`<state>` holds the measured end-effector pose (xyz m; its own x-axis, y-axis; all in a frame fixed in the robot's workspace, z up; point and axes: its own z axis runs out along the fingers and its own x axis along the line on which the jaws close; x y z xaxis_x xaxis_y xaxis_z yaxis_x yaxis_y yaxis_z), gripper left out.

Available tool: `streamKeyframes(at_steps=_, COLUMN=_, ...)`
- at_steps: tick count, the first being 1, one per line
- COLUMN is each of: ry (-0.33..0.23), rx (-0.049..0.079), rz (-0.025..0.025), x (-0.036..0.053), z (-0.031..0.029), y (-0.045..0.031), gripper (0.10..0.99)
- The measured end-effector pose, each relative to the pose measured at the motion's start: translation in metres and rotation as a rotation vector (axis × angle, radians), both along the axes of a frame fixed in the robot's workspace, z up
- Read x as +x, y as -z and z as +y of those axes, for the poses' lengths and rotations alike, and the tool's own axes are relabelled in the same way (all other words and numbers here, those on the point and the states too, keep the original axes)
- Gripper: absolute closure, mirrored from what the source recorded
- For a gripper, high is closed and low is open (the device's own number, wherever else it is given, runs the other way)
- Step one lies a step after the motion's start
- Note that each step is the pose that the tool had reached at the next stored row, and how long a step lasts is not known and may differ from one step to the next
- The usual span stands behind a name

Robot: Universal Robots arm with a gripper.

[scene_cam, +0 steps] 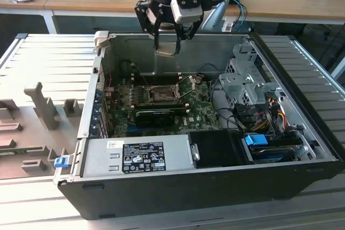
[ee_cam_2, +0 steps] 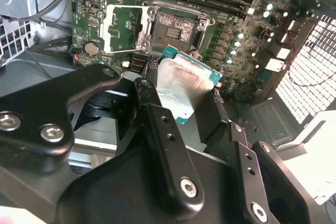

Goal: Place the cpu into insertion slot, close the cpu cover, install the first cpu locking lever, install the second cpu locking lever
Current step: 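Place the cpu into insertion slot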

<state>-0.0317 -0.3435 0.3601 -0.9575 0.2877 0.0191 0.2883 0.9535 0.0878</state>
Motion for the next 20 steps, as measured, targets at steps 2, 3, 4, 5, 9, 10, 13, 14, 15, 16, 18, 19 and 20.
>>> streamKeyframes(at_steps=2, ry=0.023, rx=0.000, rz=0.0000, x=0.0000, z=0.0000, y=0.0018, gripper=0.557)
streamKeyframes(at_steps=3, ry=0.041, rx=0.000, rz=0.0000, x=0.0000, z=0.0000, y=0.0028, gripper=0.557)
streamKeyframes(at_steps=4, ry=0.056, rx=0.000, rz=0.0000, x=0.0000, z=0.0000, y=0.0036, gripper=0.557)
streamKeyframes(at_steps=5, ry=0.071, rx=0.000, rz=0.0000, x=0.0000, z=0.0000, y=0.0044, gripper=0.557)
streamKeyframes(at_steps=9, ry=0.105, rx=0.000, rz=0.0000, x=0.0001, z=0.0000, y=0.0066, gripper=0.557)
streamKeyframes(at_steps=10, ry=0.111, rx=0.000, rz=0.0000, x=0.0002, z=0.0000, y=0.0070, gripper=0.557)
streamKeyframes(at_steps=13, ry=0.128, rx=0.000, rz=-0.0001, x=0.0003, z=0.0000, y=0.0081, gripper=0.557)
streamKeyframes(at_steps=14, ry=0.134, rx=0.000, rz=0.0000, x=0.0003, z=0.0000, y=0.0084, gripper=0.557)
streamKeyframes(at_steps=15, ry=0.143, rx=0.000, rz=0.0000, x=0.0002, z=0.0000, y=0.0090, gripper=0.557)
streamKeyframes(at_steps=16, ry=0.158, rx=0.000, rz=0.0000, x=0.0002, z=0.0000, y=0.0098, gripper=0.557)
streamKeyframes(at_steps=18, ry=0.226, rx=0.000, rz=0.0000, x=0.0002, z=0.0000, y=0.0119, gripper=0.557)
streamKeyframes(at_steps=19, ry=0.262, rx=0.000, rz=0.0000, x=0.0002, z=0.0000, y=0.0137, gripper=0.557)
streamKeyframes(at_steps=20, ry=0.303, rx=0.000, rz=0.0001, x=0.0002, z=0.0000, y=0.0172, gripper=0.557)
